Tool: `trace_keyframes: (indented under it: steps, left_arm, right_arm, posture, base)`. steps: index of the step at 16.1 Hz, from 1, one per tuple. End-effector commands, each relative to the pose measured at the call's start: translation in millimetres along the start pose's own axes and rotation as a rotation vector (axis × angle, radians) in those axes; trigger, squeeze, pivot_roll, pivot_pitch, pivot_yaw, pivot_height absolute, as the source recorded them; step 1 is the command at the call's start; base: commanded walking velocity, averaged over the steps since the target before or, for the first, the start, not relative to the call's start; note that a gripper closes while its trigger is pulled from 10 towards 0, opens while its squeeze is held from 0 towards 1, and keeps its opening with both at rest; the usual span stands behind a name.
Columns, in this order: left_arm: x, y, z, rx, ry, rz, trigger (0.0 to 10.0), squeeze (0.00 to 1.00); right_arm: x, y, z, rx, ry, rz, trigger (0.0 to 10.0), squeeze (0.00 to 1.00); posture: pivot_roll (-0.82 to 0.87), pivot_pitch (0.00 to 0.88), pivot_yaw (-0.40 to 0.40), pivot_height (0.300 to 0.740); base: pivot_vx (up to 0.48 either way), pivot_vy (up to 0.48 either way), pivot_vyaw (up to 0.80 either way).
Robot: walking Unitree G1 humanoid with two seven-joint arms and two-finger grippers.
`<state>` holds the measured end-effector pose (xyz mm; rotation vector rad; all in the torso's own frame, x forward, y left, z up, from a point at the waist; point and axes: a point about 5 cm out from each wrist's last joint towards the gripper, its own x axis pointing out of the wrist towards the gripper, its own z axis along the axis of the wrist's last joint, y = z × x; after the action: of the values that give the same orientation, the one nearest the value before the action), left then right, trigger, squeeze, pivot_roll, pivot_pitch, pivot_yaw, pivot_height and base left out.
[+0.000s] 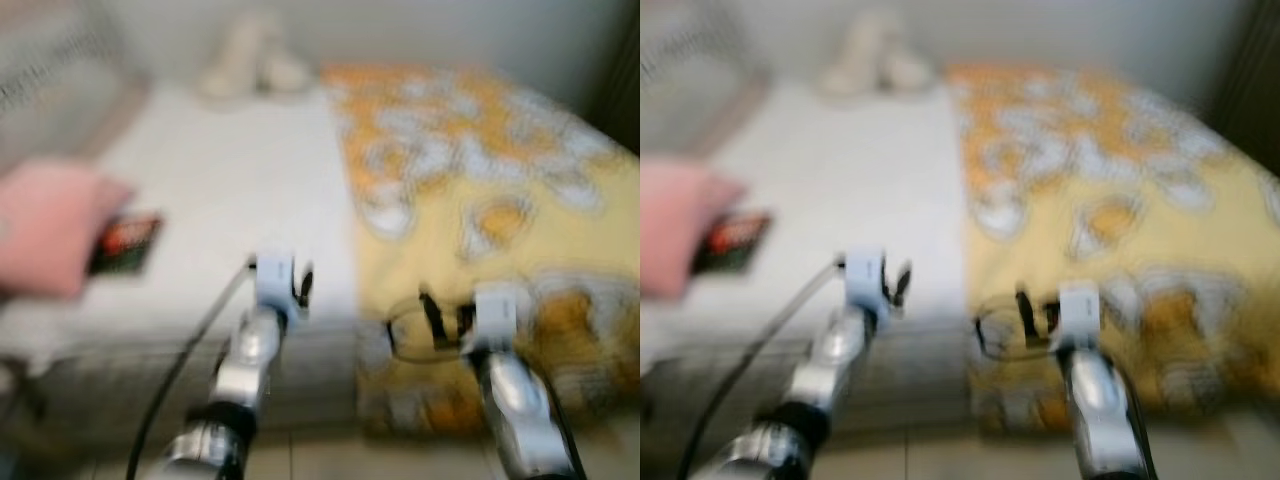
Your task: Clean up the room
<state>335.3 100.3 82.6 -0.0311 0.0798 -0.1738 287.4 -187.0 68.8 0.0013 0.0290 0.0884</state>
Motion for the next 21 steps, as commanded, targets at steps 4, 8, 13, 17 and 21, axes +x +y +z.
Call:
trace_keyframes:
  steps: [4,8,13,17,21]
  left_arm:
    - [1.2,-1.7,11,0.029,-0.063,-0.002,10.0,0.0]
    - [0.9,-7.0,9,0.021,-0.044,-0.07,10.0,0.0]
    - [-0.9,1.4,5,0.049,-0.039,-0.085,10.0,0.0]
    - [-0.8,0.5,6,0.065,-0.052,-0.098,10.0,0.0]
    - [2.7,-8.6,4,0.036,-0.035,-0.087,10.0,0.0]
  right_arm:
    - [2.2,-2.7,15,0.051,-0.084,-0.018,10.0,0.0]
    - [-4.7,-7.4,14,0.054,-0.08,-0.041,10.0,0.0]
    - [-15.4,-8.4,4,0.067,-0.059,-0.085,10.0,0.0]
    - [-17.5,-5.7,0,0.067,-0.043,-0.081,10.0,0.0]
    - [-15.1,-4.2,1,0.065,-0.04,-0.067,10.0,0.0]
  posture:
    - [0.07,0.0,0.01,0.74]
    - [0.04,0.0,0.026,0.74]
    - [0.03,0.0,0.038,0.74]
    - [0.03,0.0,0.043,0.74]
    - [0.02,0.0,0.041,0.74]
  base:
    - [0.452,0.0,0.29]
    - [0.444,0.0,0.42]
    - [0.0,0.0,0.0]
    - [0.0,-0.117,0.0]
    - [0.0,-0.472,0.0]
